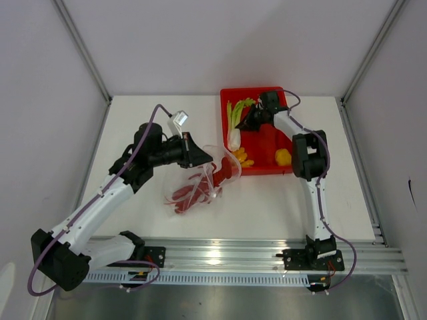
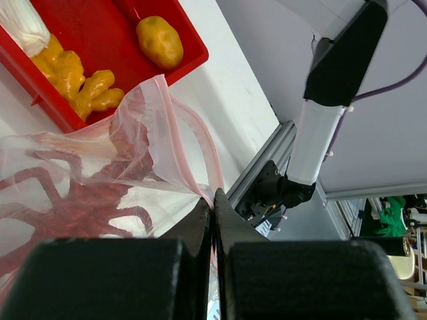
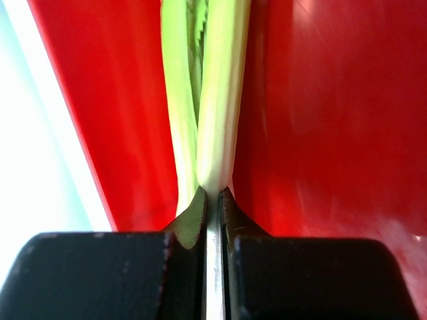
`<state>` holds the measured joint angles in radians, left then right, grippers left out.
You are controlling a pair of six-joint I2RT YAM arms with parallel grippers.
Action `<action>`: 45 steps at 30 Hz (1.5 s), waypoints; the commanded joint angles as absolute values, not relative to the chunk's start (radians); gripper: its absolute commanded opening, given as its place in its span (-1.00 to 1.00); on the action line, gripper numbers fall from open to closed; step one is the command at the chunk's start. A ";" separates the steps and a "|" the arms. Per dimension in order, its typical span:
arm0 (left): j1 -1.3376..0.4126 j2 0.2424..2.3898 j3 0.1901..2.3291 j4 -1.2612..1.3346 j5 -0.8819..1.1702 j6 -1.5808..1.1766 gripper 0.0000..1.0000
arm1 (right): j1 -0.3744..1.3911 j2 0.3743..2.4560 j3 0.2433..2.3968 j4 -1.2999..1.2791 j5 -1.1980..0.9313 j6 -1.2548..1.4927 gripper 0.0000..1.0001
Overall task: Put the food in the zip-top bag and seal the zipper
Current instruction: Pick up the fake vegetable from the bin, then place the fake vegetable in the zipper food storage bag.
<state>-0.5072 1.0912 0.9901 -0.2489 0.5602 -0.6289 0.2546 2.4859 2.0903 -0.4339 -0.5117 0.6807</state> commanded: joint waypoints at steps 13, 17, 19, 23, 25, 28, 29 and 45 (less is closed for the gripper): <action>-0.497 1.120 1.058 -0.216 0.568 -0.722 -0.99 | 0.160 1.981 1.824 -0.302 -0.491 0.660 -1.00; -0.497 1.149 1.084 -0.219 0.563 -0.758 -0.99 | 0.160 1.823 1.724 -0.240 -0.499 0.689 -1.00; -0.497 1.158 1.088 -0.200 0.574 -0.793 -0.99 | 0.167 1.755 1.628 -0.192 -0.497 0.709 -1.00; -0.495 1.192 1.103 -0.146 0.624 -0.851 -0.99 | 0.209 1.585 1.481 -0.086 -0.456 0.726 -1.00; -0.495 1.216 1.109 -0.123 0.663 -0.886 -0.99 | 0.248 1.490 1.403 -0.057 -0.419 0.724 -1.00; -0.495 1.226 1.101 -0.068 0.693 -0.926 -0.99 | 0.308 1.373 1.298 -0.011 -0.353 0.738 -1.00; -0.495 1.226 1.101 -0.058 0.693 -0.934 -0.99 | 0.324 1.350 1.273 0.035 -0.338 0.742 -1.00; -0.495 1.227 1.101 -0.006 0.706 -1.005 -0.99 | 0.535 1.025 1.008 0.161 -0.088 0.597 -1.00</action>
<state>-0.5034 1.2346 1.0576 -0.0738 0.6636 -0.9627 0.4995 1.0489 1.0420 0.0727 -0.1429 0.6533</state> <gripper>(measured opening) 0.005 0.033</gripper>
